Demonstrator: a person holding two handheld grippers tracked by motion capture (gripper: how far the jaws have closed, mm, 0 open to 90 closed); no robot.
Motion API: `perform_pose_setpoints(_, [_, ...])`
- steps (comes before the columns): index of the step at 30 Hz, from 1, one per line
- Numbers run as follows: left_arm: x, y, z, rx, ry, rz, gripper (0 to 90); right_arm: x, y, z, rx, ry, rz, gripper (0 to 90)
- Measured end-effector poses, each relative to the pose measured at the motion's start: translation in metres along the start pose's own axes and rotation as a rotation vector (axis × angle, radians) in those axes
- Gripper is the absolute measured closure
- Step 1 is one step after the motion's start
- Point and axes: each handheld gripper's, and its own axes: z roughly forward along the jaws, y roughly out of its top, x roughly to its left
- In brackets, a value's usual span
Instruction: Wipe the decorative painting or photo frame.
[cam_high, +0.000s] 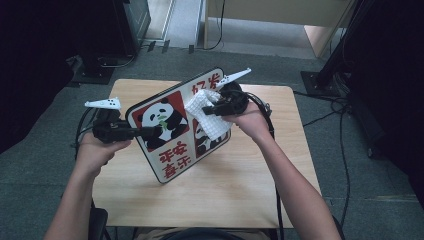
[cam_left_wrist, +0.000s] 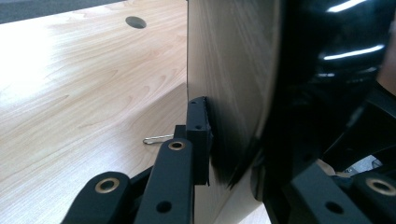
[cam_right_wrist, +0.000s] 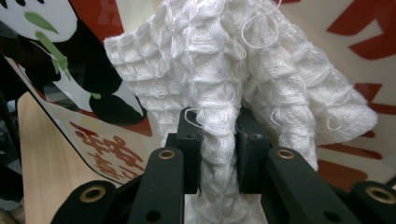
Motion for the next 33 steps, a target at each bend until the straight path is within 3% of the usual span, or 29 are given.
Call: perform_pose_setpoints(33, [0.0,0.0,0.0,0.002,-0.007,-0.001,78.0,-0.005,-0.044,0.021,0.012,0.01,0.028,72.2])
